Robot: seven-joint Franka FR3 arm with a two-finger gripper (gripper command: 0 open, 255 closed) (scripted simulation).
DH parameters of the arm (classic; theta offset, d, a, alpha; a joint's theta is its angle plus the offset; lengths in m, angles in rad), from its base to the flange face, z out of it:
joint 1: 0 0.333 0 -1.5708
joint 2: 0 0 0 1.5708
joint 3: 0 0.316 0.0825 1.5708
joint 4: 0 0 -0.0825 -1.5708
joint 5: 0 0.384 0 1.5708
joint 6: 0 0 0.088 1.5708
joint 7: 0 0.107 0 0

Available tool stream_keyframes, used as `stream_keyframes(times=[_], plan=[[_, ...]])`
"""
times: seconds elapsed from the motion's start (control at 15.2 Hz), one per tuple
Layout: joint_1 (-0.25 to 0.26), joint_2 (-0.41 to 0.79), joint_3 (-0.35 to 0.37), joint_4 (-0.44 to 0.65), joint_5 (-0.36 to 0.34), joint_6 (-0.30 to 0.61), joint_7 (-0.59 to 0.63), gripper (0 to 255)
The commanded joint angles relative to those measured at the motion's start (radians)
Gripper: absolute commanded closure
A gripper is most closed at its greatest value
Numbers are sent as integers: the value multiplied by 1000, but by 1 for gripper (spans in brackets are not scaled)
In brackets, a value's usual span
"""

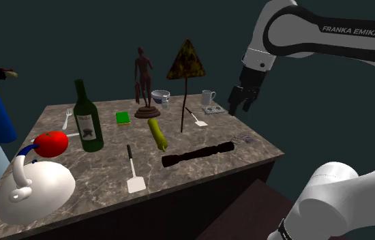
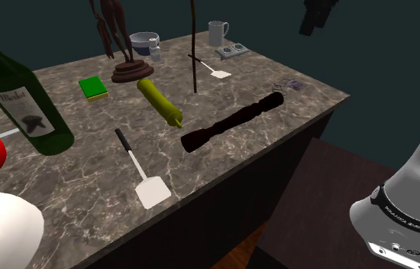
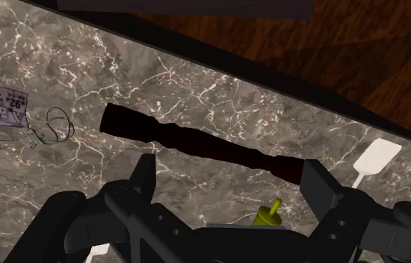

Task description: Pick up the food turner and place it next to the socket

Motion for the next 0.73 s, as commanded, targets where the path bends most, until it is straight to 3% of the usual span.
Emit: stream_keyframes(times=[0.0,0.66], plan=[[0,0,0,0,0,0,0,0],[28,203,205,-15,73,233,259,0]])
